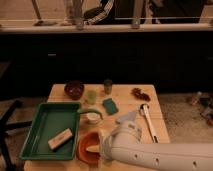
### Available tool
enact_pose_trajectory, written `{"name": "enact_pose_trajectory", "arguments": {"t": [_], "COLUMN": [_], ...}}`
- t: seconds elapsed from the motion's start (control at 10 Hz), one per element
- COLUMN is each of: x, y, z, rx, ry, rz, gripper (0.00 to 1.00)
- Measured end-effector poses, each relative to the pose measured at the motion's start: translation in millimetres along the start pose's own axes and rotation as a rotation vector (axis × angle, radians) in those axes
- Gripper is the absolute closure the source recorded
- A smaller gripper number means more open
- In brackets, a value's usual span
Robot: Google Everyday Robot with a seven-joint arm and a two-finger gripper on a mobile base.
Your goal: Place banana in purple bowl
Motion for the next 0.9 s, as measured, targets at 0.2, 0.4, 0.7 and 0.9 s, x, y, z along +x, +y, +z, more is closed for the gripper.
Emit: {"name": "enact_pose_trajectory", "arguments": {"t": [0.2,0.4,0.7,0.9], "x": [0.6,5.3,15.4,20.6], "y": [-7.2,-11.0,-14.9,-18.1], "z": [11.4,23.5,35.2,38.0], "rx": [-0.018,-0.019,-0.022,-0.028], "ry": [-0.012,-0.038,-0.056,-0.064], "rz": [0.003,0.001,0.0,0.001], "gripper": [0.0,0.0,0.0,0.0]}}
